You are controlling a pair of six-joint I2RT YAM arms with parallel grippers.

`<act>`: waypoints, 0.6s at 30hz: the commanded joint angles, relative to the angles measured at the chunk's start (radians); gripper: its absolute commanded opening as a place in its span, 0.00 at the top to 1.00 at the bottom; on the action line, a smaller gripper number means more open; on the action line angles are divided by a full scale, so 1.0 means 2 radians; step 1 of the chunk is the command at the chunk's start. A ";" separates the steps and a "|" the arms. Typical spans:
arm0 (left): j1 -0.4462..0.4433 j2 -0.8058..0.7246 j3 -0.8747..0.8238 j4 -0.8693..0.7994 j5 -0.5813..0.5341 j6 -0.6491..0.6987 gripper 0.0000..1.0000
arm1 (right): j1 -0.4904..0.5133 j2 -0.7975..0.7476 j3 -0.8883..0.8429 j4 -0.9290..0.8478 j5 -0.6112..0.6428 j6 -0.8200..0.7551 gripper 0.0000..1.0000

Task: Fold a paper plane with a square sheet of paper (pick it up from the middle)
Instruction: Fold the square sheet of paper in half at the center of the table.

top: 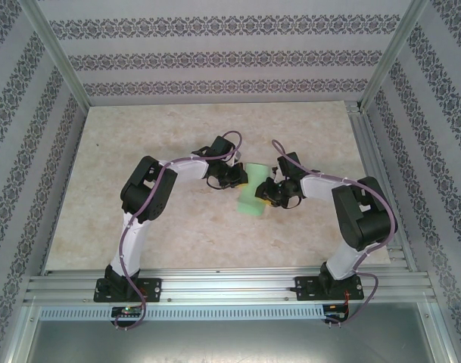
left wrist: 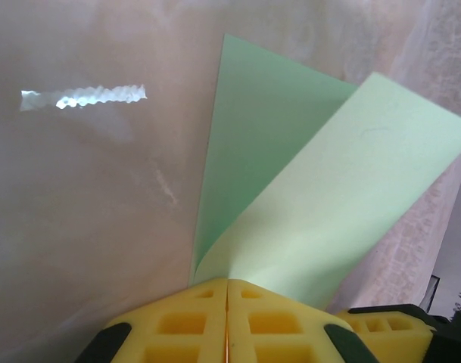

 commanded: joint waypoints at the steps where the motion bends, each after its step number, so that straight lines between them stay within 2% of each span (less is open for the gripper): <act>1: -0.008 0.020 0.005 -0.031 -0.009 0.013 0.90 | 0.004 -0.037 -0.007 0.005 -0.015 0.004 0.69; 6: -0.008 0.020 0.006 -0.034 -0.008 0.015 0.90 | 0.016 -0.037 -0.028 0.033 -0.033 0.019 0.68; 14: -0.008 0.020 0.007 -0.033 -0.007 0.015 0.91 | 0.018 0.015 -0.049 0.022 0.003 0.011 0.68; 18: -0.008 0.020 0.007 -0.034 -0.007 0.015 0.91 | 0.019 0.009 -0.046 0.023 0.000 0.014 0.69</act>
